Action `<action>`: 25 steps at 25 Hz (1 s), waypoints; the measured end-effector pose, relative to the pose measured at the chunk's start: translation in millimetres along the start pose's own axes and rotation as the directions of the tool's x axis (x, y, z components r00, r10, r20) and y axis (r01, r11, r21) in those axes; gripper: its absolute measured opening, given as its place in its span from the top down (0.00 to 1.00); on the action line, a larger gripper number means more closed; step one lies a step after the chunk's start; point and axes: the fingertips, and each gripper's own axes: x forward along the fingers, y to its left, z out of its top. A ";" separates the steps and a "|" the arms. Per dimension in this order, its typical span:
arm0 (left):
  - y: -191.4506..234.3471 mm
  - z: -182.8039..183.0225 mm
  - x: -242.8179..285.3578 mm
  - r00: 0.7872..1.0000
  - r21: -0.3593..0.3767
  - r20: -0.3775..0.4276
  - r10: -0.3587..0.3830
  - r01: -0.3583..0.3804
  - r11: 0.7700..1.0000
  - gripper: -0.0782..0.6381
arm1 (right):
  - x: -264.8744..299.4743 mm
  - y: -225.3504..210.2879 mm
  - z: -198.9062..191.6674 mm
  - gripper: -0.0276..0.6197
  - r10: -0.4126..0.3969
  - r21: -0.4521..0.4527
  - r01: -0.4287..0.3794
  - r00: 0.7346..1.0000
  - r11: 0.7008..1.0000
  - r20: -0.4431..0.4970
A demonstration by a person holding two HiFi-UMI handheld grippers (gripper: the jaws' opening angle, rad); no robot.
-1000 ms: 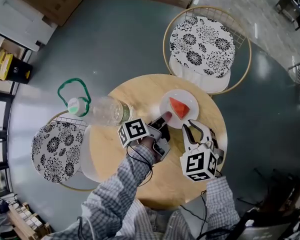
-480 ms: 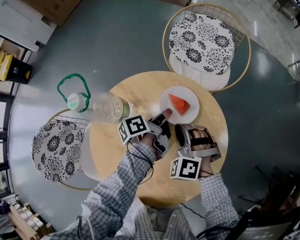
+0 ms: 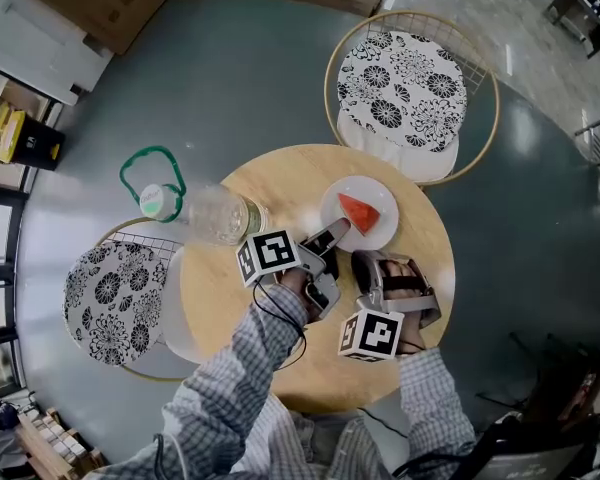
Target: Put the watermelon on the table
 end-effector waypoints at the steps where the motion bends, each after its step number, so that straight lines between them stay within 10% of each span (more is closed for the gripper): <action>1: -1.6 -1.9 -0.5 1.000 0.001 -0.010 -0.007 0.007 1.000 0.70 | 0.2 0.1 -0.3 0.92 0.002 0.002 -0.002 1.000 1.000 -0.002; 16: 16.0 -34.5 -57.7 0.999 -0.021 -0.045 -0.015 0.014 1.000 0.68 | 15.1 12.2 -2.9 0.92 0.033 0.052 -0.031 0.999 0.998 -0.030; 22: 12.5 -35.0 -74.0 0.999 0.028 -0.048 -0.013 0.014 1.000 0.68 | 10.4 16.0 -0.8 0.90 0.049 0.244 -0.047 0.999 0.969 -0.002; 25: 4.8 -36.7 -83.2 0.998 0.115 -0.062 -0.022 0.029 0.993 0.69 | -3.6 10.1 2.4 0.89 0.026 0.470 -0.055 0.997 0.881 0.069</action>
